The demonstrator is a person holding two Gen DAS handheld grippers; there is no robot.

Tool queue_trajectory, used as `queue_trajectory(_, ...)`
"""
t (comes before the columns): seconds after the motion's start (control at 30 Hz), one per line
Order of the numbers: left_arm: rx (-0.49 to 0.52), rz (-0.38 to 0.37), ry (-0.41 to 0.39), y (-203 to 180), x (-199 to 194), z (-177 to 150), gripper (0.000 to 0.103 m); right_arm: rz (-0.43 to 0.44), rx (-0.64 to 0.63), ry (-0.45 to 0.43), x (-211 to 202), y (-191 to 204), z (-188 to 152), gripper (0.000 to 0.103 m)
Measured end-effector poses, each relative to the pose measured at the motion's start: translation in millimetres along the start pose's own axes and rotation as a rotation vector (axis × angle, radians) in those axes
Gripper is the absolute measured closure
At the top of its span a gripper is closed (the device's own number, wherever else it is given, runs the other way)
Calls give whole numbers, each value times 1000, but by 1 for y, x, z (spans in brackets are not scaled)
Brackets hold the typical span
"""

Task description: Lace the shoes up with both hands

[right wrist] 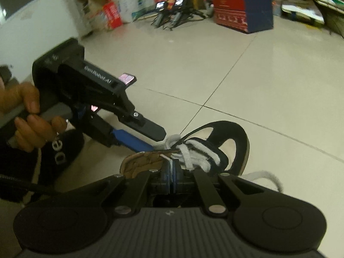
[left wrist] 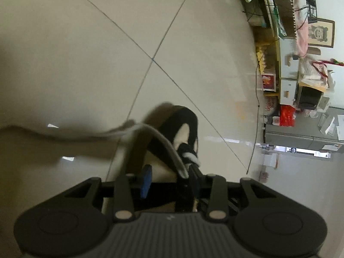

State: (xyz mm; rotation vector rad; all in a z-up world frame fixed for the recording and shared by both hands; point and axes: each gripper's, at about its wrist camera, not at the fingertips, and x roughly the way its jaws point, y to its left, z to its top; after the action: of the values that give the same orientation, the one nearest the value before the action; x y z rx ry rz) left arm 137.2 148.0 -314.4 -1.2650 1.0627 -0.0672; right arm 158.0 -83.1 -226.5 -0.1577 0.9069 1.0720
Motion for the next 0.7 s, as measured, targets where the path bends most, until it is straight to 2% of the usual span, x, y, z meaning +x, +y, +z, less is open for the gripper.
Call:
queue_trajectory(0.33, 60, -18, 1, -11, 2, -2, 66, -1, -4, 4, 2, 0, 0, 99)
queue_trajectory(0.7, -3, -32, 19, -5, 9, 1, 71, 44, 14, 34, 7, -6, 3, 99)
